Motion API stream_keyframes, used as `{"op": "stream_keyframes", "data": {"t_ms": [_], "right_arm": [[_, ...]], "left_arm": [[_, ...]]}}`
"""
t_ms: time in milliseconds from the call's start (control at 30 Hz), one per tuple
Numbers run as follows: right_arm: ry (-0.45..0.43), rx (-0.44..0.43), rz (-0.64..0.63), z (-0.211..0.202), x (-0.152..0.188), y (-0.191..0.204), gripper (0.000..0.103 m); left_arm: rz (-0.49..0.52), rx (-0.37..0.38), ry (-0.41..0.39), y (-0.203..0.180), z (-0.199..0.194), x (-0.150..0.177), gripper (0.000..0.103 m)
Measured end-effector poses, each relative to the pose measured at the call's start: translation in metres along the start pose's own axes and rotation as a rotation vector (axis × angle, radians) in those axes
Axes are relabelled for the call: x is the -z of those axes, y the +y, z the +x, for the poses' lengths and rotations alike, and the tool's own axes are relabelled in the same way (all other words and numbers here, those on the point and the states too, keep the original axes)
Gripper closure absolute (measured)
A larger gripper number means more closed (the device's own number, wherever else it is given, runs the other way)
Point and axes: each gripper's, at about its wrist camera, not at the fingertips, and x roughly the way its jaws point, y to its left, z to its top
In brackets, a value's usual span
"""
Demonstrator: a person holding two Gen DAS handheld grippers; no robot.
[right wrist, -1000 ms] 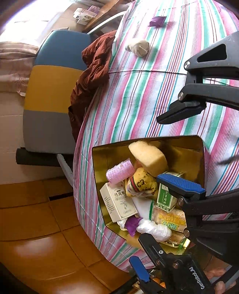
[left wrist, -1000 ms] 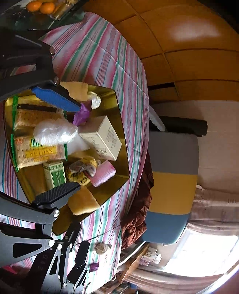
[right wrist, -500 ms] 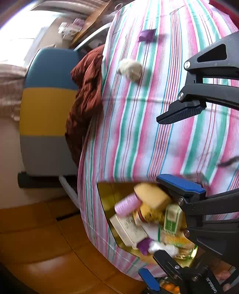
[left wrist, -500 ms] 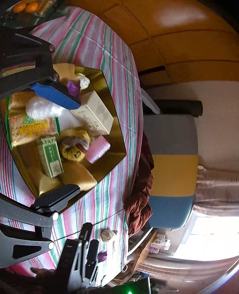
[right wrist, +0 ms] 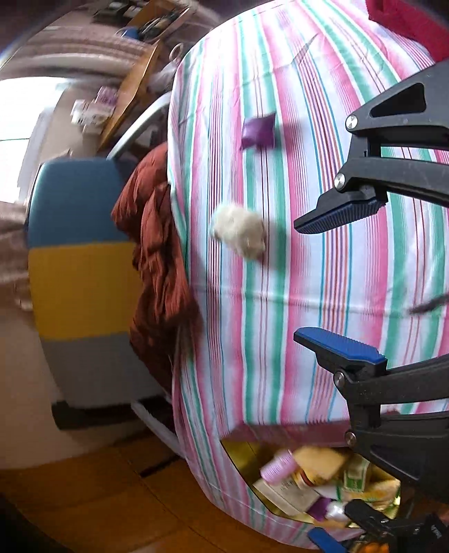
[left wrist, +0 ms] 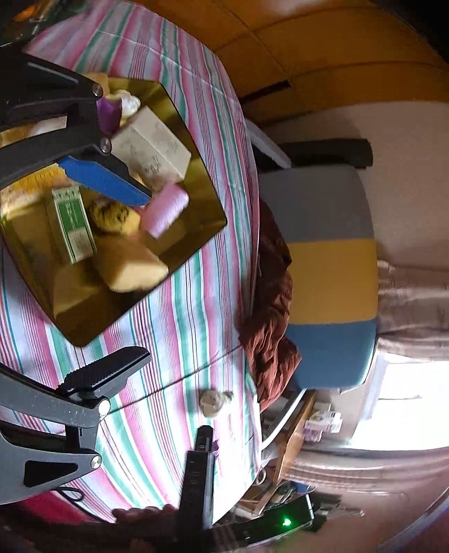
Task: Organize objects
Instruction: 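Open both tools and move them back to the sock and purple packet, then grasp the beige sock with the left tool while the right tool grasps the purple packet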
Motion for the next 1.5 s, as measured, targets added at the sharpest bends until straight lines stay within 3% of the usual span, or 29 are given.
{"op": "stream_keyframes", "data": {"t_ms": [167, 667, 900, 1067, 1500], "right_arm": [[0.008, 0.053, 0.062, 0.004, -0.011, -0.035, 0.041], [0.035, 0.172, 0.227, 0.048, -0.048, -0.138, 0.041], [0.061, 0.152, 0.352, 0.077, -0.039, -0.184, 0.04], [0.057, 0.123, 0.454, 0.074, -0.037, -0.207, 0.04], [0.061, 0.097, 0.486, 0.077, -0.039, -0.213, 0.04]], "left_arm": [[0.037, 0.037, 0.015, -0.022, 0.009, -0.006, 0.019], [0.097, 0.105, 0.073, -0.067, 0.042, -0.018, 0.018], [0.114, 0.114, 0.11, -0.08, 0.061, -0.022, 0.018], [0.121, 0.13, 0.129, -0.094, 0.077, -0.027, 0.018], [0.125, 0.182, 0.168, -0.136, 0.13, -0.059, 0.018]]}}
